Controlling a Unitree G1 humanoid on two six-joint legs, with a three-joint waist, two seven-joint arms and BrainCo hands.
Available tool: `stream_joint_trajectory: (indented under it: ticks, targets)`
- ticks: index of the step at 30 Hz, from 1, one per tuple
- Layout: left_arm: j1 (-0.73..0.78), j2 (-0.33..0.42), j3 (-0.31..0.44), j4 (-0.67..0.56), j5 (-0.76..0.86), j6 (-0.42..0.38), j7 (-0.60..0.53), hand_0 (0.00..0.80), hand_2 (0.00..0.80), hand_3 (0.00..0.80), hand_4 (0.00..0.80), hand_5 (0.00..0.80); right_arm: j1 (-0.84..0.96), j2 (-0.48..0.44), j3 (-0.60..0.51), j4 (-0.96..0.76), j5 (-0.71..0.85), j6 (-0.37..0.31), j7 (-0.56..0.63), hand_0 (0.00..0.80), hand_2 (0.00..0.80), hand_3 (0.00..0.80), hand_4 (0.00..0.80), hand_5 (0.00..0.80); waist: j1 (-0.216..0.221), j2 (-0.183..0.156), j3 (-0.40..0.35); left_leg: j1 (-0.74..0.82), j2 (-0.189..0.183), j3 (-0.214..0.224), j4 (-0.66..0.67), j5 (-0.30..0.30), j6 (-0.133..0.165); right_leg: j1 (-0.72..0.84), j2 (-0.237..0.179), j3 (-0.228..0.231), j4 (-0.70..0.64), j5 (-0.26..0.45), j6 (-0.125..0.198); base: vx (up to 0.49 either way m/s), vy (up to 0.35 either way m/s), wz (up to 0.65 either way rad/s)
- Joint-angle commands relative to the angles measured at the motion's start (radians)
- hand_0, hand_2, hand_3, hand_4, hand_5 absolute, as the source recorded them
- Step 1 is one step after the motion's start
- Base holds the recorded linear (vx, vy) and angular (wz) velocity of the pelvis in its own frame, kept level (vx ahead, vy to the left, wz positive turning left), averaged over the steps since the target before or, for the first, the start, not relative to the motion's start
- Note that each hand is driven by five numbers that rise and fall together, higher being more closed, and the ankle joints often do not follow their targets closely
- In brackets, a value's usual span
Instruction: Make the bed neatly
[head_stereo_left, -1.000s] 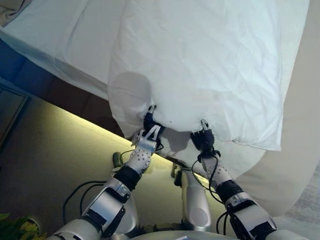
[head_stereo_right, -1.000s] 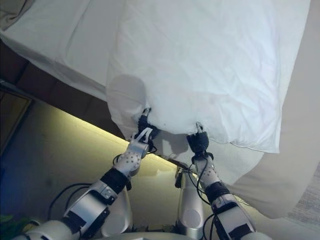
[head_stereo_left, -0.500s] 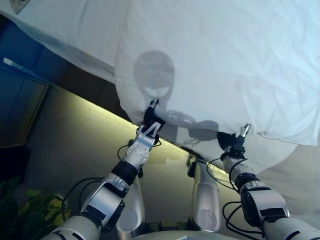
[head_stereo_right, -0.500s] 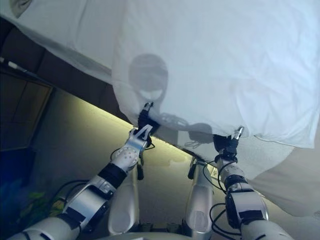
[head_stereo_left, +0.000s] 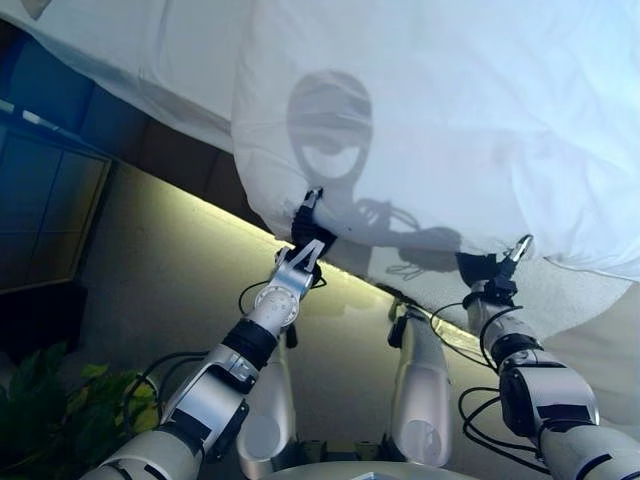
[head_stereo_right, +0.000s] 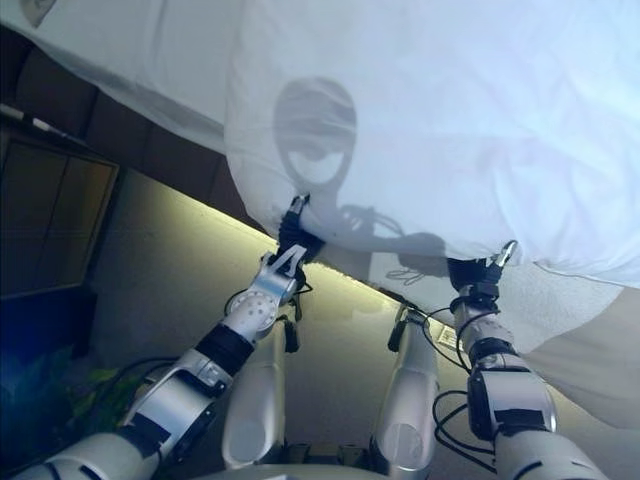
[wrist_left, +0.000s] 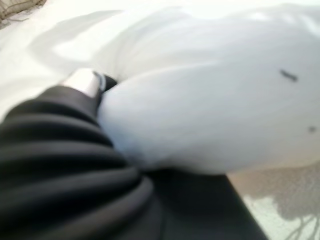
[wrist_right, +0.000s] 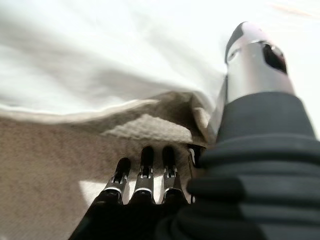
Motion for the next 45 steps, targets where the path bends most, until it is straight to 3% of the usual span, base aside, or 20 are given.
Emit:
stream_joint_trajectory:
  ticks: [1, 10, 11, 12, 13, 23, 27, 34, 38, 42, 45]
  targets:
    - [-0.023, 0.075, 0.037, -0.111, -0.029, -0.02, -0.075, 0.8, 0.8, 0.8, 0.8, 0.8, 0.023, -0.192, -0.179, 0.0, 0.059, -0.054, 0.068, 0.0, 0.0, 0.0, 0.0, 0.0, 0.014, 0.012, -0.003, -0.057, 0.056, -0.039, 0.019, 0.064, -0.073, 0.019, -0.101, 0.023, -0.113, 0.175, 0.124, 0.013, -0.062, 0.01]
    - [0.005, 0.147, 0.055, -0.11, -0.052, 0.005, -0.124, 0.8, 0.8, 0.8, 0.8, 0.8, 0.081, -0.247, -0.262, -0.024, 0.059, -0.085, 0.031, 0.0, 0.0, 0.0, 0.0, 0.0, 0.014, -0.016, -0.003, -0.072, 0.071, -0.045, 0.02, 0.068, -0.078, 0.022, -0.086, 0.008, -0.114, 0.173, 0.124, 0.007, -0.051, 0.02]
    - [0.009, 0.148, 0.059, -0.11, -0.053, 0.006, -0.127, 0.8, 0.8, 0.8, 0.8, 0.8, 0.086, -0.247, -0.268, -0.032, 0.059, -0.091, 0.033, 0.147, 0.147, 0.147, 0.147, 0.147, 0.012, -0.017, -0.003, -0.072, 0.072, -0.044, 0.022, 0.068, -0.077, 0.022, -0.085, 0.008, -0.113, 0.172, 0.124, 0.0, 0.0, 0.0]
    - [0.012, 0.152, 0.06, -0.111, -0.06, 0.006, -0.13, 0.8, 0.8, 0.8, 0.8, 0.8, 0.091, -0.248, -0.272, -0.04, 0.059, -0.092, 0.035, 0.549, 0.549, 0.549, 0.549, 0.549, 0.01, -0.017, -0.003, -0.072, 0.072, -0.044, 0.024, 0.068, -0.077, 0.022, -0.084, 0.009, -0.112, 0.173, 0.124, 0.0, 0.0, 0.0]
    - [0.014, 0.157, 0.062, -0.111, -0.066, 0.01, -0.132, 0.8, 0.8, 0.8, 0.8, 0.8, 0.093, -0.249, -0.273, -0.047, 0.059, -0.095, 0.026, 0.8, 0.8, 0.8, 0.8, 0.8, 0.009, -0.018, -0.003, -0.073, 0.073, -0.044, 0.027, 0.068, -0.076, 0.021, -0.083, 0.01, -0.11, 0.173, 0.124, 0.0, 0.0, 0.0]
    - [0.002, 0.149, 0.071, -0.064, -0.068, 0.025, -0.162, 0.8, 0.8, 0.8, 0.8, 0.8, 0.114, -0.251, -0.251, -0.002, 0.059, 0.011, -0.021, 0.8, 0.8, 0.8, 0.8, 0.8, 0.011, -0.025, -0.003, -0.073, 0.071, -0.047, 0.036, 0.067, -0.072, 0.027, -0.081, 0.009, -0.106, 0.173, 0.124, 0.006, 0.006, 0.0]
    - [0.007, 0.143, 0.07, -0.047, -0.057, 0.026, -0.174, 0.8, 0.8, 0.8, 0.8, 0.8, 0.126, -0.227, -0.216, 0.012, 0.059, 0.019, 0.001, 0.8, 0.8, 0.8, 0.8, 0.8, 0.014, -0.026, -0.003, -0.06, 0.068, -0.054, 0.04, 0.063, -0.07, 0.045, -0.08, 0.01, -0.104, 0.166, 0.123, 0.03, 0.081, 0.06]
    - [0.03, 0.124, 0.052, -0.025, 0.326, -0.044, -0.122, 0.8, 0.8, 0.8, 0.8, 0.8, 0.176, -0.161, -0.159, -0.004, -0.028, -0.006, 0.113, 0.8, 0.8, 0.8, 0.8, 0.8, 0.019, -0.029, -0.042, -0.002, 0.054, -0.068, 0.063, 0.027, -0.063, 0.119, -0.092, 0.015, -0.12, 0.16, 0.12, 0.063, 0.167, 0.04]
    - [0.071, 0.117, 0.085, 0.006, 0.343, -0.025, -0.06, 0.8, 0.8, 0.8, 0.8, 0.8, 0.222, -0.126, -0.138, -0.04, -0.077, -0.03, 0.089, 0.8, 0.8, 0.8, 0.8, 0.8, 0.019, -0.042, -0.099, 0.048, 0.034, -0.062, 0.126, -0.039, -0.055, 0.201, -0.128, 0.029, -0.154, 0.174, 0.118, 0.157, 0.255, 0.1]
    - [0.095, 0.103, 0.136, 0.076, 0.287, -0.036, -0.035, 0.8, 0.8, 0.8, 0.8, 0.8, 0.245, -0.068, -0.109, -0.075, -0.111, -0.049, 0.097, 0.8, 0.8, 0.8, 0.8, 0.8, 0.018, -0.045, -0.149, 0.107, -0.004, -0.035, 0.148, -0.102, -0.022, 0.277, -0.179, 0.06, -0.236, 0.235, 0.123, 0.129, 0.267, 0.03]
    - [0.119, 0.11, 0.203, 0.09, 0.293, -0.064, -0.026, 0.8, 0.8, 0.8, 0.8, 0.8, 0.269, 0.016, -0.063, -0.172, -0.209, -0.08, 0.068, 0.8, 0.8, 0.8, 0.8, 0.8, 0.008, -0.045, -0.168, 0.188, -0.039, 0.025, 0.102, -0.11, 0.02, 0.269, -0.185, 0.056, -0.194, 0.253, 0.113, 0.035, 0.418, -0.13]
